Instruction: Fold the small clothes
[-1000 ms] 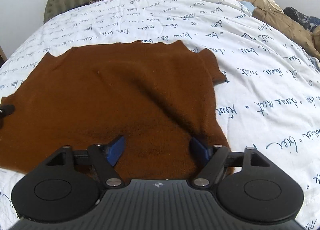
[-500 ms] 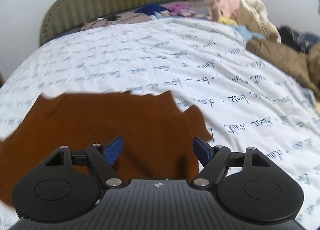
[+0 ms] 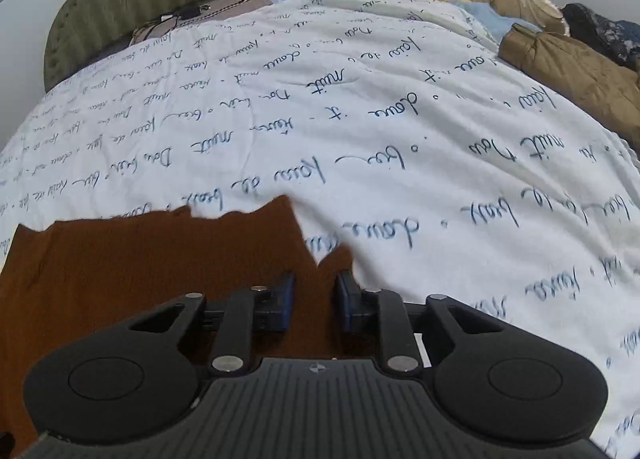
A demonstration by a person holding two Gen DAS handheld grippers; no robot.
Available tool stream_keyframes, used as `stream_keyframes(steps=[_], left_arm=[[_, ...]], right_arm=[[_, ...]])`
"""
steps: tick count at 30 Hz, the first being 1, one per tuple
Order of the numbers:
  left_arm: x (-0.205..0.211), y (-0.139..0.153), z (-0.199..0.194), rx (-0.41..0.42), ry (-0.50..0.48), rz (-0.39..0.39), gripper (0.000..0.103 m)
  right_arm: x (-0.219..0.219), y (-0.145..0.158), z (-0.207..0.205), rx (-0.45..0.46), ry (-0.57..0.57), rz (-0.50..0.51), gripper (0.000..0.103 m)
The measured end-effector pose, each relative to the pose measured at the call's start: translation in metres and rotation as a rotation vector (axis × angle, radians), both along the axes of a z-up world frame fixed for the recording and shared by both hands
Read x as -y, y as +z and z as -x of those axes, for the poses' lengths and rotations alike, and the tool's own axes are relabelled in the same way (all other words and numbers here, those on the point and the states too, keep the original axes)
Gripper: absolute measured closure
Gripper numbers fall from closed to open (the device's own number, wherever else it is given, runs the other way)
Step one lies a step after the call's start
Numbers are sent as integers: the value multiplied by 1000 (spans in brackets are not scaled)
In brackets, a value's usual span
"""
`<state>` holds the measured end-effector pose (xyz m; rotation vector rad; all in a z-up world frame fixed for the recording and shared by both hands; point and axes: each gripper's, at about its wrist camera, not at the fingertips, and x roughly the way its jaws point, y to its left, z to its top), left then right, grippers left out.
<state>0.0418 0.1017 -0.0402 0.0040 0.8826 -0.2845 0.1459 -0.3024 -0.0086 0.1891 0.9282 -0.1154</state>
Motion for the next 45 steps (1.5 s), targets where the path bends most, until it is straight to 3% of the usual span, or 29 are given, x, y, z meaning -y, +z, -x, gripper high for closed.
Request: stream_keyframes(steps=[3,5,7,9,11,13,15,19,20,23,27,29,32,35,39,44,45], left_arm=[[1,-1,7,15,-1,-22,7],[3,-1,10,16,0,-40,7],[3,0,9,1,-3,-47,7],[3,7,9,-23,-4,-51,7],[2,18,10,-19,-19,-47,8],[6,33,12,21,-35,-35,8],[14,49,10,74,-59,-13,8],[36,50,-9,101,-74,-32,8],[40,45,-14,93,-80,-33,8],[47,24,-25,55,-62,-81,8],[46,16,-8,102,-72,-153,8],[39,11,-1,95,-53,-153,7],[20,12,1,55,-22,-65,7],[5,23,-1,42,-5,28,7],[11,40,-1,125,-16,-36,7],[20,13,-15,-4,-36,-89,7],[18,7,-15,-12,-33,-64,7]], right_arm=[[5,-7,-17,-37,23,-5,84],[10,3,-19,20,-18,-8,94],[21,13,-18,75,-50,-66,94],[23,12,-21,16,-1,-98,94],[18,24,-10,74,49,-110,94],[11,31,-7,103,109,-207,94],[-5,26,-16,58,184,-268,94],[-36,-3,-43,-40,219,-195,94],[-36,-11,-49,-46,198,-175,103],[-25,-16,-62,-1,116,-165,103],[-9,-17,-74,-7,61,-166,103],[-12,-9,-68,15,72,-145,102],[-16,12,-36,83,103,-191,85],[-30,24,5,78,194,-218,85],[-53,18,50,24,257,-170,83],[-65,-3,80,0,237,-61,80],[-62,-8,81,7,238,-58,80]])
